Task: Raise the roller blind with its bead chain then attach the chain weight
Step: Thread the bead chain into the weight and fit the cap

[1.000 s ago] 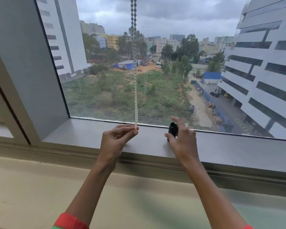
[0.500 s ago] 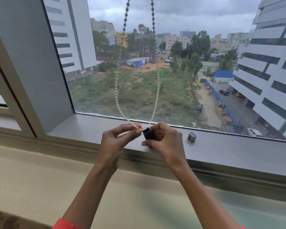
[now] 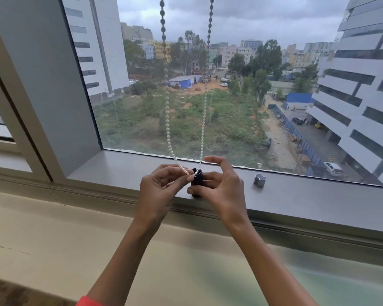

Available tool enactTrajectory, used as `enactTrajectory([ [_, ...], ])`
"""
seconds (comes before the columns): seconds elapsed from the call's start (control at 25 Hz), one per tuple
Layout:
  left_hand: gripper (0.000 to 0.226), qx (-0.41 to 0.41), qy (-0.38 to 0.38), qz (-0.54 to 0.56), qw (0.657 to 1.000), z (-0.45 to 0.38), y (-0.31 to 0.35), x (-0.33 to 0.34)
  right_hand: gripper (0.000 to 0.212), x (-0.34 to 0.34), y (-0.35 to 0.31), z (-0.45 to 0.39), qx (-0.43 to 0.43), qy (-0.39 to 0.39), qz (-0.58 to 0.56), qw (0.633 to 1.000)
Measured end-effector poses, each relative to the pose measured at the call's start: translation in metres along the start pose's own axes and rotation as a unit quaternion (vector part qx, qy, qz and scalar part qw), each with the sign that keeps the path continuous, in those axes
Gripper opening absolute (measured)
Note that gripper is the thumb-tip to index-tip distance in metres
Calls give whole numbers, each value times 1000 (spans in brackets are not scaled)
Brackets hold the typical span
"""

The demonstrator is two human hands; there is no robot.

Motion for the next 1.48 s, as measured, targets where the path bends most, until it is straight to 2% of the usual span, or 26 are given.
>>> enactTrajectory([
  [0.16,9,21,-9,-22,1000,2,4,4,65,2,-5,5,-37,-6,-1,999],
  [0.36,9,-11,-40,-21,999,2,-1,8,57,1,-4,4,-46,-13,6,999],
  [0.52,9,6,-18,-50,999,-1,-3,9,63,1,1,1,-28,-25,3,999],
  [0.64,17,34,-15,-85,996,-1,-3,11,66,-1,1,-3,-48,-43,47,997],
  [0.76,23,32,-18,-99,994,0,-6,12,74,-3,-1,-3,-60,-75,99,990],
  [0.88,22,18,-11,-95,995,1,-9,11,78,-10,-5,2,-54,-81,101,990],
  [1.0,20,2,0,-92,996,-1,-11,10,65,-16,-16,6,-97,-68,132,984],
  [1.12,40,-27,-32,-119,992,-2,-12,14,48,-11,-25,13,-143,-84,123,979],
  [1.24,31,-8,-50,-155,987,-1,-10,19,49,-12,-26,21,-155,-90,125,976],
  [1.32,24,5,-43,-153,987,2,-9,20,42,-14,-25,24,-142,-87,98,981],
  [1.4,27,7,-44,-143,989,2,-7,22,25,-14,-27,25,-103,-85,-4,991],
  [1.48,32,13,-49,-150,987,4,-3,21,27,-11,-31,24,-48,-94,-116,988],
])
Point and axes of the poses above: each hand's wrist, its own z-axis away from the middle knuckle, its own x-axis out of the palm, y = z × x, the point moved 4 cm from there along -z, towards the middle knuckle, and after that the axes turned 12 degrees about -x, right-handed, at the moved point
